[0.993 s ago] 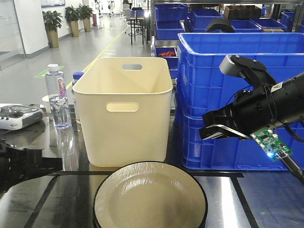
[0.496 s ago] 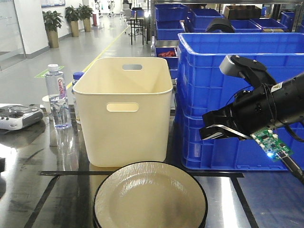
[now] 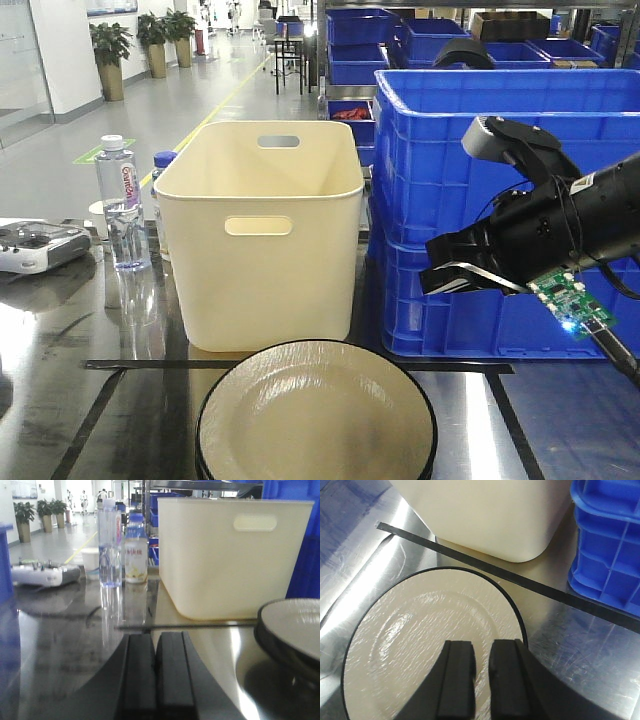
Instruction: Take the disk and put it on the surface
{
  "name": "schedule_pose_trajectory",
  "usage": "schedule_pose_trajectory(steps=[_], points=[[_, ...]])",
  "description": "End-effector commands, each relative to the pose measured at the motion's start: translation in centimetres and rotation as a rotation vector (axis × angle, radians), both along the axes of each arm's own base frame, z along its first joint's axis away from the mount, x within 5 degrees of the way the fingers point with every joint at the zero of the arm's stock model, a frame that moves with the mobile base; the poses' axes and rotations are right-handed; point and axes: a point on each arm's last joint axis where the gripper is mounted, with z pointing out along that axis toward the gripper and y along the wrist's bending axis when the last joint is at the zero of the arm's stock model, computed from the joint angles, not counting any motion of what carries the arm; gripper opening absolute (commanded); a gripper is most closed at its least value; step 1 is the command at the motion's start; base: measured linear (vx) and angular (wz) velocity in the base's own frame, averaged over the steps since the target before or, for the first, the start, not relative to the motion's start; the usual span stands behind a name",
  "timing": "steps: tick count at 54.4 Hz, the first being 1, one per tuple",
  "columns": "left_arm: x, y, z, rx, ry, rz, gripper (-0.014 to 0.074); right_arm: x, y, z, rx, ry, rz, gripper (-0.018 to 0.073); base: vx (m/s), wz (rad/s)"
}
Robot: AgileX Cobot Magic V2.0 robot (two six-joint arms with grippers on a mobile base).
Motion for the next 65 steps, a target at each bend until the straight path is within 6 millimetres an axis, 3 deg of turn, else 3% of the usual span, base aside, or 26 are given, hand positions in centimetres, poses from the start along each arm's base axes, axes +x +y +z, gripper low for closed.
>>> schedule_pose_trajectory(steps=[1, 7, 12, 29, 65], points=[[-0.5, 0.1, -0.5, -0.037, -0.090, -0.001, -0.0009, -0.9, -0.2, 2.8, 0.054, -0.114, -0.017, 0.0190, 0.00, 0.00], [-1.1, 0.1, -3.2, -0.043, -0.070, -0.004, -0.0009, -0.9, -0.2, 2.8, 0.054, -0.114, -0.017, 0.0190, 0.00, 0.00], [-1.3, 0.1, -4.1, -0.032, -0.021, -0.008, -0.0009, -0.9, -0.2, 2.8, 0.054, -0.114, -0.017, 0.0190, 0.00, 0.00], [-2.3, 0.5, -4.0, -0.007, -0.082, 0.047, -0.0009, -0.9, -0.2, 2.8, 0.054, -0.114, -0.017, 0.0190, 0.00, 0.00], [-2.3, 0.5, -3.9, -0.007, -0.087, 0.061, -0.0007, -1.0, -0.2, 2.8, 0.053, -0.112, -0.016, 0.0191, 0.00, 0.00]])
